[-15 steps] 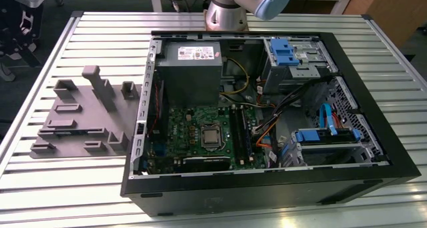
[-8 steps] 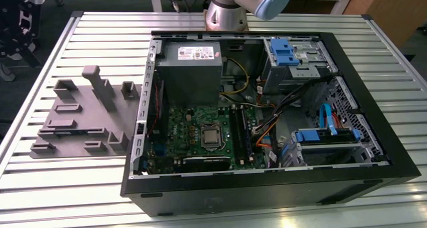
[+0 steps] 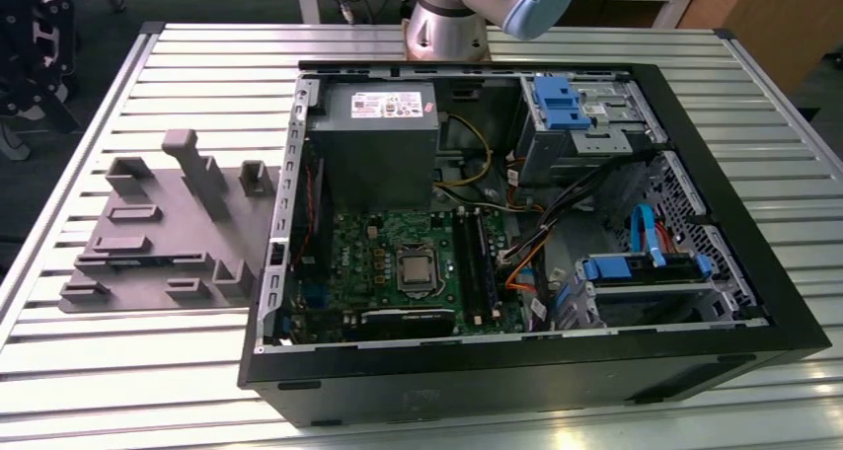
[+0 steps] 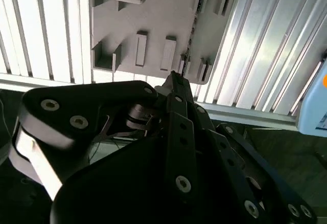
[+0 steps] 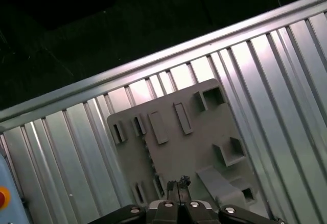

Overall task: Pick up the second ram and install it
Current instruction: 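Pick up the second ram and move it above second insertion slot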

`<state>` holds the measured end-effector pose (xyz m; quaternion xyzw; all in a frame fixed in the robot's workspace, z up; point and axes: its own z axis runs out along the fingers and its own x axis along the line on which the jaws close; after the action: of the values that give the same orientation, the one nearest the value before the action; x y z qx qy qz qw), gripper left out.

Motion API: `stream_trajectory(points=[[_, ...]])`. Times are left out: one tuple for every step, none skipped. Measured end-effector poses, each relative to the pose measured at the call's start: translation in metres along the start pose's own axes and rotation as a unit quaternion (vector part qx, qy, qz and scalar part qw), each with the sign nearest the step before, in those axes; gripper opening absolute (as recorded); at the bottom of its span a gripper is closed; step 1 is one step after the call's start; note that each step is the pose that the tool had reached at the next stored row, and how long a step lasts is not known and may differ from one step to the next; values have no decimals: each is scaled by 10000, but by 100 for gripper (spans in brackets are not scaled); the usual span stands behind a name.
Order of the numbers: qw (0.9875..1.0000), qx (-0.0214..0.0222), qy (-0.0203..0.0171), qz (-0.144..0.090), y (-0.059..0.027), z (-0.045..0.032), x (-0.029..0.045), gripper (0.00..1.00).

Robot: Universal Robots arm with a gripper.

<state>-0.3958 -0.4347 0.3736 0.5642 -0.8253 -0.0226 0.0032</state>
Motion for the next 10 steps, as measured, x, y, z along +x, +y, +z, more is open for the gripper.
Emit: stream_trajectory(points=[[10000,-1,5,-85,0,1,0,11],[9999,-2,10,-171,0,2,0,11],[9997,-3,16,-257,0,3,0,11],[9994,-4,21,-346,0,4,0,11],[9990,-6,26,-444,0,5,0,11],[9986,-7,32,-533,0,6,0,11],[9981,-8,36,-622,-1,8,0,11],[9975,-9,41,-712,-1,9,0,11],[9968,-11,46,-801,0,10,0,11],[9960,-12,51,-890,-1,12,0,11]])
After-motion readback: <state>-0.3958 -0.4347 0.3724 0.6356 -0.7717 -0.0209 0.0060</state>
